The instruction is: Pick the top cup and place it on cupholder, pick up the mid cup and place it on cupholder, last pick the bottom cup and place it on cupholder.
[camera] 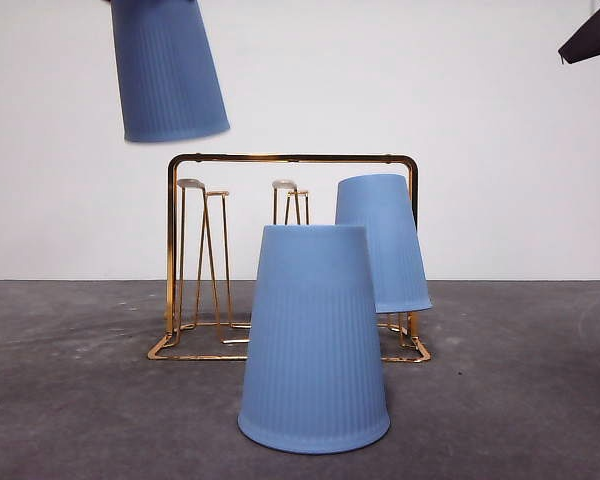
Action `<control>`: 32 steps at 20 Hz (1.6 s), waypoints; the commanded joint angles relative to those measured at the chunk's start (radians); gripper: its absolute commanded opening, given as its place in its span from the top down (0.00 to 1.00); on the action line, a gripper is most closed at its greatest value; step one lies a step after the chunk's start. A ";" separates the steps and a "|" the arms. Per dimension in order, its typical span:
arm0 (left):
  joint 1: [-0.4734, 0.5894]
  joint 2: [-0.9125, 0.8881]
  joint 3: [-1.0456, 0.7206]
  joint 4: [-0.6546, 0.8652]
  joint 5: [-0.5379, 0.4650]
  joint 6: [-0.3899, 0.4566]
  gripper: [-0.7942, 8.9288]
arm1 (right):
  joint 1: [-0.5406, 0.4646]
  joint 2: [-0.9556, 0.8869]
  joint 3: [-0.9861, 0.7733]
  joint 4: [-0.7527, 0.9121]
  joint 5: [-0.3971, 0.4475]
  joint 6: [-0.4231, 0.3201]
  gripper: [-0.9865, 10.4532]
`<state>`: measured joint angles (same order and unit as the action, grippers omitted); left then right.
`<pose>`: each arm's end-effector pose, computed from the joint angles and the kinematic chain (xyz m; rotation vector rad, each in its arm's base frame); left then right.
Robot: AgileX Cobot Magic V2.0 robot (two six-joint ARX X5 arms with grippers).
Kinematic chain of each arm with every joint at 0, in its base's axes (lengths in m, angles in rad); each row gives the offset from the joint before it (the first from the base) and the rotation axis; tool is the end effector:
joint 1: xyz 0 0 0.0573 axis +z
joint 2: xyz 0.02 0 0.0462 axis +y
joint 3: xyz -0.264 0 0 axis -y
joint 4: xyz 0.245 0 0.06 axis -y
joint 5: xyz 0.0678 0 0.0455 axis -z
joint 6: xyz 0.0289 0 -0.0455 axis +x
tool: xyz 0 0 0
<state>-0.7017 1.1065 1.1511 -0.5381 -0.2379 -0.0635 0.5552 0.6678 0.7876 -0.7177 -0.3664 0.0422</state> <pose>0.1788 -0.1422 0.3650 0.1640 0.4577 -0.4395 0.1026 0.0758 0.3025 -0.0204 0.6349 0.8799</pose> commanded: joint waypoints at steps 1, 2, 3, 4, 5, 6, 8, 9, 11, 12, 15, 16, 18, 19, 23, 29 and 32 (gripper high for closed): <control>0.016 0.042 0.023 0.017 0.028 -0.009 0.60 | 0.007 0.003 0.004 0.007 -0.002 0.003 0.51; 0.024 0.057 0.023 0.021 0.029 -0.009 0.60 | 0.007 0.003 0.004 0.007 -0.002 0.003 0.51; 0.031 0.072 0.023 0.025 0.031 -0.009 0.60 | 0.007 0.003 0.004 0.006 -0.002 0.003 0.51; 0.036 0.085 0.023 0.030 0.039 -0.009 0.60 | 0.007 0.003 0.004 0.006 -0.002 0.003 0.51; 0.043 0.100 0.023 0.034 0.051 -0.009 0.60 | 0.007 0.003 0.004 0.006 -0.002 0.003 0.51; 0.050 0.115 0.023 0.038 0.061 -0.009 0.60 | 0.007 0.003 0.004 0.006 -0.002 0.003 0.51; 0.064 0.144 0.023 0.039 0.069 -0.009 0.60 | 0.007 0.003 0.004 0.006 -0.002 0.003 0.51; 0.072 0.161 0.023 0.039 0.074 -0.009 0.60 | 0.007 0.003 0.004 0.006 -0.002 0.003 0.51; 0.088 0.202 0.023 0.038 0.102 -0.009 0.60 | 0.007 0.003 0.004 0.007 -0.002 0.003 0.51; 0.094 0.222 0.023 0.038 0.113 -0.009 0.60 | 0.007 0.003 0.004 0.006 -0.002 0.003 0.51; 0.107 0.289 0.023 0.038 0.134 -0.009 0.60 | 0.007 0.003 0.004 0.006 -0.002 0.003 0.51; 0.109 0.308 0.023 0.037 0.134 -0.009 0.60 | 0.007 0.003 0.004 0.006 -0.002 0.003 0.51; 0.112 0.341 0.023 0.032 0.137 -0.009 0.60 | 0.007 0.003 0.004 0.007 -0.002 0.003 0.51; 0.112 0.355 0.023 0.032 0.142 -0.009 0.60 | 0.007 0.003 0.004 0.007 -0.002 0.003 0.51; 0.113 0.386 0.023 0.023 0.158 -0.024 0.60 | 0.007 0.003 0.004 0.007 -0.001 0.002 0.51; 0.113 0.389 0.023 -0.008 0.159 -0.034 0.49 | 0.007 0.003 0.004 0.008 -0.001 0.002 0.51; 0.113 0.372 0.023 -0.019 0.159 -0.035 0.46 | 0.007 0.003 0.004 0.008 -0.001 0.003 0.51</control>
<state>-0.5846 1.4780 1.1576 -0.5606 -0.0799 -0.0933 0.5552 0.6678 0.7876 -0.7177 -0.3660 0.0422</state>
